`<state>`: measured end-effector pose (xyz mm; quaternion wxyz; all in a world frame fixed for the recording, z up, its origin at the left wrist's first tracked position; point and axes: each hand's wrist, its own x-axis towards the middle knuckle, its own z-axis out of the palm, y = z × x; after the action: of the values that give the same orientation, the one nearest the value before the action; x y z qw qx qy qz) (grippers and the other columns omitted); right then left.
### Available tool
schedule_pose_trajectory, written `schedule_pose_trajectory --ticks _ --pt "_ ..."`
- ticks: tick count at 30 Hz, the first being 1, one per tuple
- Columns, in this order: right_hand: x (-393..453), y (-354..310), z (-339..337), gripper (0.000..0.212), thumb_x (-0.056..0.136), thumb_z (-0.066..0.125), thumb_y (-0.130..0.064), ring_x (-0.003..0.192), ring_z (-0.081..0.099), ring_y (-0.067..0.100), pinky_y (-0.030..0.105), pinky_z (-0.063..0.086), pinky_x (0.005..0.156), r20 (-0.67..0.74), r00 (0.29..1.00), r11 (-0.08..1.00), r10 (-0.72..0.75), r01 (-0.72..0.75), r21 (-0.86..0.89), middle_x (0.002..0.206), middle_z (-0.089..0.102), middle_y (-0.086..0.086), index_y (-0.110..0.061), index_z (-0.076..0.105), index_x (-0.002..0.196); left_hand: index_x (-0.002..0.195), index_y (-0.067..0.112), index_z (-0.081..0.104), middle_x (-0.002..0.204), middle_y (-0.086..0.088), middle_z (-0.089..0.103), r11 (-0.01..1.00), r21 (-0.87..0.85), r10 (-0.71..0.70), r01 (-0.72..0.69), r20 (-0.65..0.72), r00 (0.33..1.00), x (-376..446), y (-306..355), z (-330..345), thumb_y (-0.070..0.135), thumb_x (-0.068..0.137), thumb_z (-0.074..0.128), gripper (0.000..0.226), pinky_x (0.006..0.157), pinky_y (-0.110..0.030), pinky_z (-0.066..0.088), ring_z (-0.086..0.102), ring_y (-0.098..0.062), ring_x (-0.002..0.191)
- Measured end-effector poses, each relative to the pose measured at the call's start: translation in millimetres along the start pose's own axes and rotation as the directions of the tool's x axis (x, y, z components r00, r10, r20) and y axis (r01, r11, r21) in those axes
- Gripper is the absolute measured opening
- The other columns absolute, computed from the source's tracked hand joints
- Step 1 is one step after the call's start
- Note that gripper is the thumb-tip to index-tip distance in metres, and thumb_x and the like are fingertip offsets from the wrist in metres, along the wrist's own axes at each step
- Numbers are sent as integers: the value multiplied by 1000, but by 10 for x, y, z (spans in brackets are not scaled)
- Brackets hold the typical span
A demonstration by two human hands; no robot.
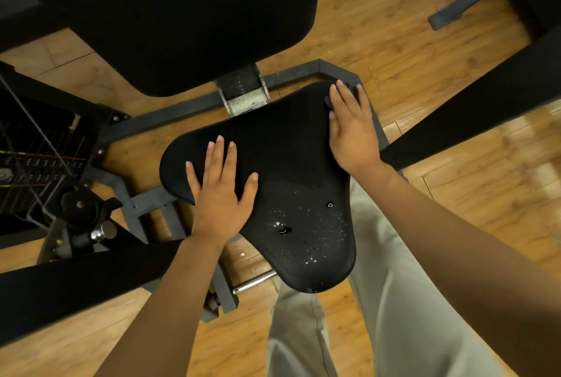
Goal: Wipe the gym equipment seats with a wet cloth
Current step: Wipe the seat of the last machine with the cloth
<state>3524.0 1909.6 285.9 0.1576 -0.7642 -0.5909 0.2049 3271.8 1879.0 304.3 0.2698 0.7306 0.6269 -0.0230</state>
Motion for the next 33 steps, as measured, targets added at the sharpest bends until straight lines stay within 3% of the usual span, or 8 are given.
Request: schedule_pose_trajectory --ticks 5,8,11,13,17,21,27,33 --pt "-962 -202 -143 47 102 36 -16 149 12 20 42 14 123 86 962 966 -260 259 27 153 43 14 -1 44 146 159 19 9 167 1 -9 1000 -17 8 -7 28 1000 -2 15 -57 57 99 32 75 117 -45 -23 -19 -10 150" --pt "-1398 -244 -171 48 104 35 -22 152 12 21 27 6 124 166 945 960 -281 275 61 157 38 2 -10 40 151 159 22 11 166 -1 -10 999 19 34 -35 29 999 -20 28 -56 64 90 31 83 115 -45 -24 -18 -14 151" --pt "-1364 -163 -187 49 104 34 -22 151 13 20 19 2 122 210 929 953 -304 295 74 159 35 1 -11 40 151 159 23 10 166 -2 -10 998 31 46 -47 36 998 -48 27 -53 68 87 28 87 116 -47 -22 -19 -15 151" --pt "-1180 -97 -180 48 102 39 -17 151 15 22 22 5 123 198 926 947 -322 313 75 158 35 6 -9 41 150 159 24 8 166 -2 -10 997 42 56 -58 43 998 -61 32 -49 71 86 24 88 116 -47 -22 -19 -15 151" --pt "-534 -54 -82 48 99 50 -1 148 23 39 49 21 122 107 968 974 -225 226 7 155 38 17 -1 45 146 159 24 5 166 -2 -11 994 97 44 -49 51 998 -62 50 -41 71 87 18 87 118 -49 -19 -19 -16 151" --pt "-177 -106 -19 47 104 43 -12 151 17 33 44 16 125 83 987 987 -135 142 -75 160 33 9 -10 39 151 159 25 1 166 -3 -13 989 148 19 -28 59 998 -68 84 -40 71 89 16 85 119 -52 -16 -19 -18 151" --pt "-945 -185 -116 51 105 32 -27 151 15 33 44 13 125 126 967 972 -219 227 -52 159 34 10 -8 36 152 158 25 -4 166 -6 -14 972 234 19 -33 63 998 -100 122 -44 65 98 13 75 119 -57 -10 -17 -24 151" --pt "-1961 -204 -260 49 104 32 -24 149 20 31 47 24 122 214 896 897 -390 422 -133 155 41 9 -8 36 151 159 26 -1 166 -8 -8 957 287 25 -39 55 998 -123 156 -75 63 96 13 75 121 -57 -2 -11 -26 152"
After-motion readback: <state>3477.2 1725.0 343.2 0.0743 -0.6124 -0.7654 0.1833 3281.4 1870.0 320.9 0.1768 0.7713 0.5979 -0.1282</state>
